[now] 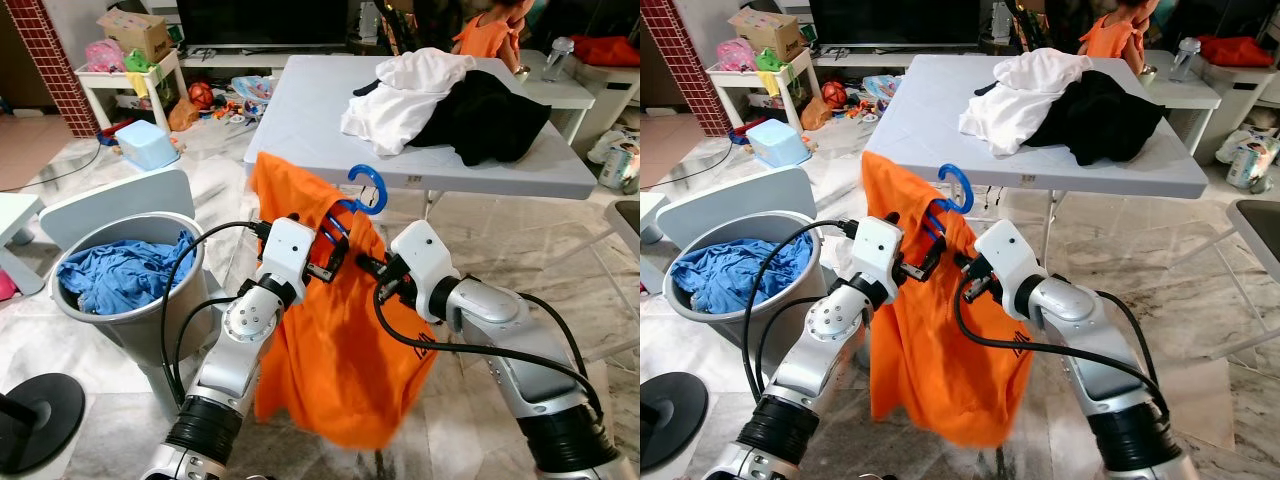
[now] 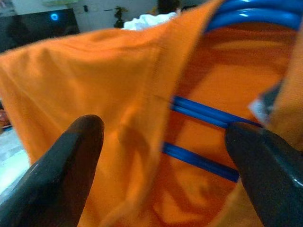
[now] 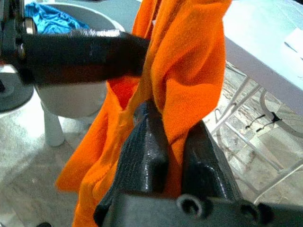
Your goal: Hang hanger
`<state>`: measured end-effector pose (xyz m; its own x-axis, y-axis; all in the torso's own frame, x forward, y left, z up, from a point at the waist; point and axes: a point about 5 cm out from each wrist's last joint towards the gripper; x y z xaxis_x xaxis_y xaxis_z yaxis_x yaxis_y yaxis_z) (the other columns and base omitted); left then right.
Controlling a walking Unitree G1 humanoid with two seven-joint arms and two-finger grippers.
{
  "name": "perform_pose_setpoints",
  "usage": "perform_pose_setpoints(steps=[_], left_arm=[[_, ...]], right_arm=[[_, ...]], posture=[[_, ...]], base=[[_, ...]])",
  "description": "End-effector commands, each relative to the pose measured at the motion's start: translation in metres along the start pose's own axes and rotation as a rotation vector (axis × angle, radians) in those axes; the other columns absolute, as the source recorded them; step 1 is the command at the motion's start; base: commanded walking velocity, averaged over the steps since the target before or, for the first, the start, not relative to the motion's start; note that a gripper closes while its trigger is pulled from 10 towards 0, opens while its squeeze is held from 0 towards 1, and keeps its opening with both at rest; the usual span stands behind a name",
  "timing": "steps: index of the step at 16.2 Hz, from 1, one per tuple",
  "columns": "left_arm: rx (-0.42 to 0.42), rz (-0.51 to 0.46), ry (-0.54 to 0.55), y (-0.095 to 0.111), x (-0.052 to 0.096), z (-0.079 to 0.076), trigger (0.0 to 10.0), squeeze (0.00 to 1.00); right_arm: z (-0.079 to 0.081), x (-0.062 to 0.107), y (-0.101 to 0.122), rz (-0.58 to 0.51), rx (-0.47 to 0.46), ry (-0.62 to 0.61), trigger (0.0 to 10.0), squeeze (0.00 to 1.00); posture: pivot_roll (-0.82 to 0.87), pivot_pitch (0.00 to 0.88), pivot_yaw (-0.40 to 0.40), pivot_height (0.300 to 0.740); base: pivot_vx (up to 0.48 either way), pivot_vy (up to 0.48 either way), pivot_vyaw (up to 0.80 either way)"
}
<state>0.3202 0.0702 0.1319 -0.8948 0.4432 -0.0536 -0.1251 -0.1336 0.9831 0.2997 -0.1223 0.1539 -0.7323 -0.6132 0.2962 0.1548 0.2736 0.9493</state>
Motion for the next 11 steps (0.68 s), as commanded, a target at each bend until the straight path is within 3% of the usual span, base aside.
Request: perform_pose_setpoints(steps=[1, 4, 9, 11], left_arm=[[-0.030, -0.007, 0.061, 0.003, -0.001, 0.016, 10.0, 0.00], [-0.041, 0.013, 0.109, 0.001, 0.000, 0.031, 10.0, 0.00], [-0.091, 0.010, 0.145, 0.001, -0.001, 0.039, 10.0, 0.00], [-0.110, 0.016, 0.171, -0.001, 0.002, 0.048, 10.0, 0.00]], right_arm=[[0.006, 0.005, 0.006, -0.024, 0.036, 0.062, 10.0, 0.00], [0.007, 0.014, 0.000, 0.003, 0.035, 0.100, 10.0, 0.00], [0.017, 0.021, 0.007, -0.022, 0.039, 0.229, 10.0, 0.00], [0.004, 0.022, -0.005, 0.052, 0.062, 0.167, 10.0, 0.00]], posture=[[-0.16, 0.000, 0.008, 0.740], [-0.16, 0.000, 0.012, 0.740], [-0.16, 0.000, 0.012, 0.740], [-0.16, 0.000, 0.012, 0.740]], base=[[0.000, 0.000, 0.00], [0.000, 0.000, 0.00], [0.000, 0.000, 0.00], [0.000, 0.000, 0.00]])
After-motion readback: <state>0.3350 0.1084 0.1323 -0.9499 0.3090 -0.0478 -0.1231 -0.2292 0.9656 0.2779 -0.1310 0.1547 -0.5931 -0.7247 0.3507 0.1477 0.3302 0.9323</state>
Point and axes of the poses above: a point about 5 cm out from each wrist's last joint towards the gripper, its own x axis pointing back from the gripper into the wrist, its own y axis along the axis of the wrist's last joint, z = x × y, and after that the axes turned 2 degrees about -x, right-handed
